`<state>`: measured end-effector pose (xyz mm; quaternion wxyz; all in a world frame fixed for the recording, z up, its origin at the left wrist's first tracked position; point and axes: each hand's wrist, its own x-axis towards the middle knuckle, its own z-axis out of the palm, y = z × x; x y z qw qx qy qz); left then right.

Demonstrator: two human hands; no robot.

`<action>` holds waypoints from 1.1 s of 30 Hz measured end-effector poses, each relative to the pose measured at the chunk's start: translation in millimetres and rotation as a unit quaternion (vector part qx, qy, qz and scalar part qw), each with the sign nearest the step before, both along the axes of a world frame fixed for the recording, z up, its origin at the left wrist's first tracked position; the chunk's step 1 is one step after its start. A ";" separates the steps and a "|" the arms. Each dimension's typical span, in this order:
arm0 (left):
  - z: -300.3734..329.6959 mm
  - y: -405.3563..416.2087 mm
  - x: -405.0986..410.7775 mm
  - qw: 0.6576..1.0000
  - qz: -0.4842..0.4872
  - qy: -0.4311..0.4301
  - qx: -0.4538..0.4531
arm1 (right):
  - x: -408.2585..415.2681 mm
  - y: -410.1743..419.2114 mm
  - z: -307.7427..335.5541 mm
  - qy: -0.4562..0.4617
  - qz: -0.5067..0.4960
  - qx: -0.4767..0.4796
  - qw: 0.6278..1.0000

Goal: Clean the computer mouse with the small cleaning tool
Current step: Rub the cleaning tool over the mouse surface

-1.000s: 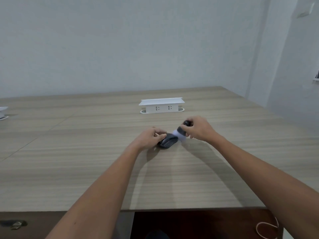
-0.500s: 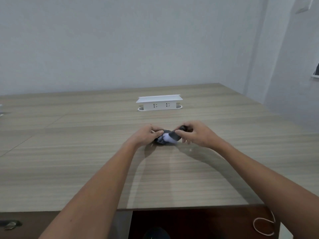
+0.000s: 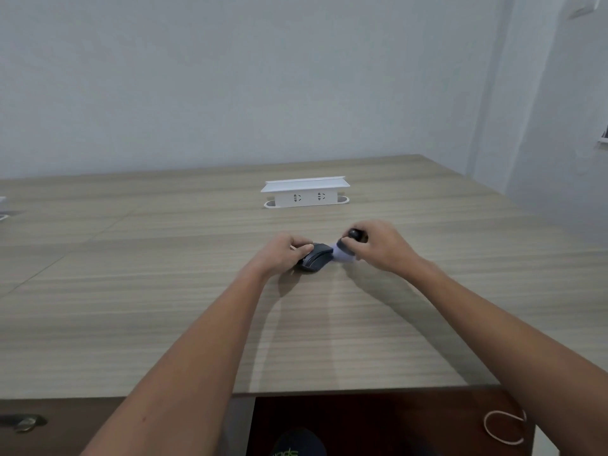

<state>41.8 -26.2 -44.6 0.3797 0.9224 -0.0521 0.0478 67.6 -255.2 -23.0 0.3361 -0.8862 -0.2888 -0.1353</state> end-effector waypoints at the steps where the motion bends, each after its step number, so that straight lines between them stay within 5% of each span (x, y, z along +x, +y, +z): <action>1: -0.7 0.8 0.6 1.000 -0.003 -0.001 -0.001 | -4.9 1.3 3.6 0.031 0.038 0.014 0.999; 4: -1.0 1.9 0.1 1.000 -0.004 -0.002 0.006 | -13.3 7.5 4.7 0.086 0.095 -0.017 0.992; 8: -1.2 -0.6 -1.6 1.000 0.011 0.000 -0.002 | -0.8 4.8 4.1 0.002 -0.014 -0.039 0.999; 12: -0.5 0.6 -1.2 1.000 0.001 -0.007 0.003 | -16.2 10.9 9.6 0.092 0.100 0.002 0.991; 17: 1.9 -1.9 -1.7 1.000 0.015 0.000 0.014 | -2.4 7.1 1.2 -0.011 -0.032 -0.035 0.999; 22: 2.4 0.8 -0.5 1.000 0.007 0.001 0.007 | -19.0 10.7 2.2 0.084 0.090 0.013 0.992; 26: 4.5 -3.6 -4.0 1.000 0.017 0.002 0.004 | -6.3 7.9 2.2 -0.008 -0.031 0.005 0.999; 30: 6.2 -2.5 -4.9 1.000 0.015 -0.002 0.005 | -25.4 13.6 8.6 0.080 0.094 0.000 0.992; 33: 7.8 -4.9 -6.7 1.000 0.019 0.001 0.005 | -14.8 15.3 3.1 0.020 0.012 -0.028 0.999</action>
